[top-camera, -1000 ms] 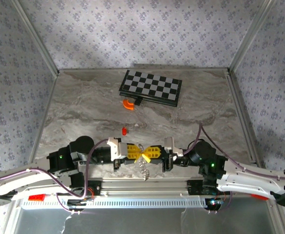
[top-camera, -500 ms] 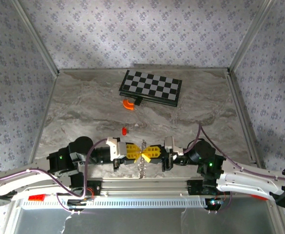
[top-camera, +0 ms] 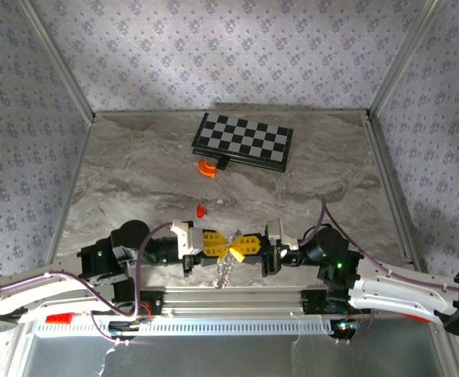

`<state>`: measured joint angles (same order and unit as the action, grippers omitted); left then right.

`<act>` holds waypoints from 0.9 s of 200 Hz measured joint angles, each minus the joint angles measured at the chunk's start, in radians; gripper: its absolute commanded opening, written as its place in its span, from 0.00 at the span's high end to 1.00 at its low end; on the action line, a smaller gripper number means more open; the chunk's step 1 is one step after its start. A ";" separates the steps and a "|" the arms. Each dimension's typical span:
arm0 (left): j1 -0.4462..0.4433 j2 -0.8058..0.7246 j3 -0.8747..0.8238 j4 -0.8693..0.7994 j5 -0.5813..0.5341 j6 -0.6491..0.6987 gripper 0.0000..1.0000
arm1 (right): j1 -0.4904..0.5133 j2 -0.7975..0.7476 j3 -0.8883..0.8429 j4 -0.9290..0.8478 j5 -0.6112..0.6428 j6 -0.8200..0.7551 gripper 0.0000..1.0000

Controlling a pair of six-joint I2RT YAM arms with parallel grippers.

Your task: Put the keys on the keyring

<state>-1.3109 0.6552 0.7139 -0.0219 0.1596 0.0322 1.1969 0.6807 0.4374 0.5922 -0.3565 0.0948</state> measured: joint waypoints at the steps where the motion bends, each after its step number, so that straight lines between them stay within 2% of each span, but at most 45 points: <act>1: 0.000 0.000 0.000 0.000 0.000 0.000 0.81 | 0.000 0.000 0.000 0.000 0.000 0.000 1.00; 66: 0.000 0.016 0.000 0.005 0.035 0.000 0.84 | -0.002 -0.005 -0.016 0.030 -0.009 0.014 1.00; 125: 0.002 0.022 0.003 0.019 0.057 0.002 1.00 | -0.002 -0.001 -0.016 0.058 -0.013 0.018 1.00; 169: 0.002 0.028 0.015 0.014 0.059 0.008 1.00 | -0.002 0.001 -0.016 0.068 -0.015 0.018 1.00; 180: 0.002 0.034 0.027 -0.004 0.056 0.020 1.00 | -0.002 0.001 -0.016 0.061 -0.013 0.020 0.83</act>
<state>-1.3090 0.6891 0.7406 -0.0257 0.2157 0.0521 1.1954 0.6815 0.4213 0.6537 -0.3695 0.1146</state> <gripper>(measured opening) 0.047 0.061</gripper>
